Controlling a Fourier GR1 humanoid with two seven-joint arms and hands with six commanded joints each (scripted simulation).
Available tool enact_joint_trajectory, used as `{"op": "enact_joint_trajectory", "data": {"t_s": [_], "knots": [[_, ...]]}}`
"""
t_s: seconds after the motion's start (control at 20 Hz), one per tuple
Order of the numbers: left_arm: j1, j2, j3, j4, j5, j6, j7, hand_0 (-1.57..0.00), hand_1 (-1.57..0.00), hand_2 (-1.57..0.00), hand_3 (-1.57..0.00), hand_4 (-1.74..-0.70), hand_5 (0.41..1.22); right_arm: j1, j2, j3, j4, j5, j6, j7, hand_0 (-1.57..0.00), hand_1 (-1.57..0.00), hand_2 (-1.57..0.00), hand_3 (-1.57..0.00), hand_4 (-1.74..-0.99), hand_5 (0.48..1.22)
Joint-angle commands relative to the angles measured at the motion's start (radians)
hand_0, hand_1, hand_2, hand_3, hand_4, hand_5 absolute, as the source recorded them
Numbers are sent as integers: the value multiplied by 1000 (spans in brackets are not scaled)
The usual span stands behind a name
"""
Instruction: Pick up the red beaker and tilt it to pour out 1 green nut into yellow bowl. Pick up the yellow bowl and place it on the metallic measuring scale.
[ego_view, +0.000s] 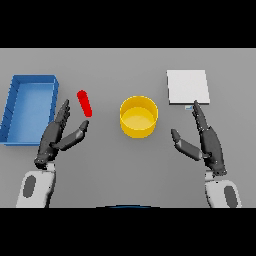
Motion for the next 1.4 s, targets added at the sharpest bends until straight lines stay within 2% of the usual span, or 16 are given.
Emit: {"op": "enact_joint_trajectory", "data": {"t_s": [0.0,0.4,0.5,0.65,0.75,0.85,1.1,1.2,1.25,1.35], "knots": [[-29,-1,9,45,-1,0,-28,1,1,1,1,-1169,648,1,-3,-7,5,-11,5,-13,1,1,1,1,-1209,627],[-244,12,69,326,-3,-8,-127,1,1,1,1,-1189,641,10,-17,-13,-6,-17,15,-20,1,1,1,1,-1222,626],[-291,7,69,376,-19,1,-144,1,1,1,1,-1200,651,-5,-7,-14,5,-18,9,-1,1,1,1,1,-1222,627],[-336,5,71,443,-43,20,-150,1,1,1,1,-1197,661,2,-5,-13,-8,-20,7,-14,1,1,1,1,-1226,631],[-382,0,78,492,-54,37,-146,1,1,1,1,-1196,664,-2,-5,-20,-8,-31,9,2,1,1,1,1,-1233,634],[-423,-2,93,551,-56,49,-139,1,1,1,1,-1203,671,8,0,-12,-7,-23,8,-17,1,1,1,1,-1238,638],[-475,-25,139,651,-17,49,-246,1,1,1,1,-1270,700,19,-5,-14,-27,-26,8,-3,1,1,1,1,-1244,643],[-501,-36,168,706,5,55,-296,1,1,-6,1,-1303,719,6,-8,-19,-33,-25,1,23,1,1,1,1,-1246,646],[-502,-41,175,721,10,57,-305,-4,-7,-54,-37,-1328,738,7,-8,-20,-35,-31,6,23,1,1,1,1,-1244,644],[-523,-62,189,763,13,79,-339,-207,-230,-287,-254,-1401,787,6,-12,-25,-30,-35,8,19,1,1,1,1,-1240,645]]}}
